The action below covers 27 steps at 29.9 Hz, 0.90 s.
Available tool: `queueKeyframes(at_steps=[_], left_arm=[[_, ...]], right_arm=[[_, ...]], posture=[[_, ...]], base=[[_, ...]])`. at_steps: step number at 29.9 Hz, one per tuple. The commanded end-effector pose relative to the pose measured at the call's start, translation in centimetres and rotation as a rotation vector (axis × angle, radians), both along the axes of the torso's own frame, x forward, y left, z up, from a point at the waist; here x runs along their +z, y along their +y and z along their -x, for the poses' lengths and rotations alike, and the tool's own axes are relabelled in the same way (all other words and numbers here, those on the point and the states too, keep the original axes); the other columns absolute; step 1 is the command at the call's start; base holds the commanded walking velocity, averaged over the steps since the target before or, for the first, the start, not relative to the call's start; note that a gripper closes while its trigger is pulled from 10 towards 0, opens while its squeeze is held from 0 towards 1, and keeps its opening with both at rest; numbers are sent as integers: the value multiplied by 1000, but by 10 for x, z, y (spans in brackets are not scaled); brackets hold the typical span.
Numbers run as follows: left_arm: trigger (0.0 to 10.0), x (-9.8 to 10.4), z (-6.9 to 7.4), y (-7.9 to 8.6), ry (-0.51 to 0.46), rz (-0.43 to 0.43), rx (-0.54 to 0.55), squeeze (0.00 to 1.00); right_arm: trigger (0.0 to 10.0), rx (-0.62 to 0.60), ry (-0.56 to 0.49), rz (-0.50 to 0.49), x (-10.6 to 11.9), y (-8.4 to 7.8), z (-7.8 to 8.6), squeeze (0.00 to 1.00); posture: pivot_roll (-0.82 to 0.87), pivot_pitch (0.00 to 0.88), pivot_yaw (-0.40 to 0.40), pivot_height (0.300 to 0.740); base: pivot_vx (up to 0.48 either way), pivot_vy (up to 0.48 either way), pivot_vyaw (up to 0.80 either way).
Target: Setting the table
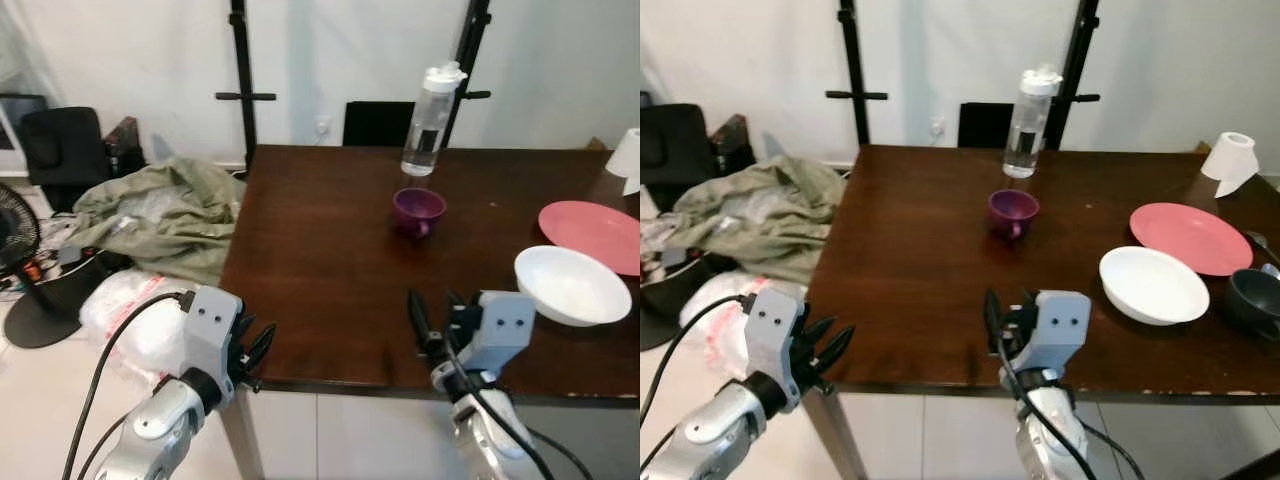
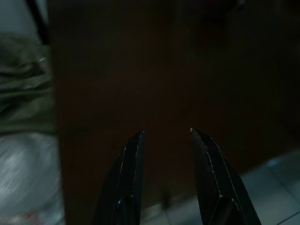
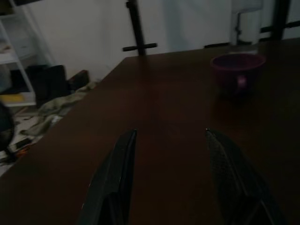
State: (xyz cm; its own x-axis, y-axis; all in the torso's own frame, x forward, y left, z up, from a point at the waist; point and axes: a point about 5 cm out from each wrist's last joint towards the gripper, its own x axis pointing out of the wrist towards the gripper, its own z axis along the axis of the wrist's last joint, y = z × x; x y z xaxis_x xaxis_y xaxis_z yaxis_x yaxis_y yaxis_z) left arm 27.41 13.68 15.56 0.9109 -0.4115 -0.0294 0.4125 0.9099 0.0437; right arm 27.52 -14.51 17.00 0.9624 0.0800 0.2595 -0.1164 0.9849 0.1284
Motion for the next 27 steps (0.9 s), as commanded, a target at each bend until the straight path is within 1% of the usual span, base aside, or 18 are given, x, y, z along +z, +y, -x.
queueKeyframes(at_steps=[1, 27], left_arm=[[10000, -5, 1, -1, 17, -5, -5, 0], [10000, -8, 3, -2, 24, -2, -8, 0]], right_arm=[[10000, -8, 20, 6, -3, -3, 2, 0], [10000, 8, 28, 7, -3, -1, 5, 0]], posture=[[33, 82, 98, 740], [29, 92, 99, 740]], base=[[-300, 0, 0], [-300, 0, 0]])
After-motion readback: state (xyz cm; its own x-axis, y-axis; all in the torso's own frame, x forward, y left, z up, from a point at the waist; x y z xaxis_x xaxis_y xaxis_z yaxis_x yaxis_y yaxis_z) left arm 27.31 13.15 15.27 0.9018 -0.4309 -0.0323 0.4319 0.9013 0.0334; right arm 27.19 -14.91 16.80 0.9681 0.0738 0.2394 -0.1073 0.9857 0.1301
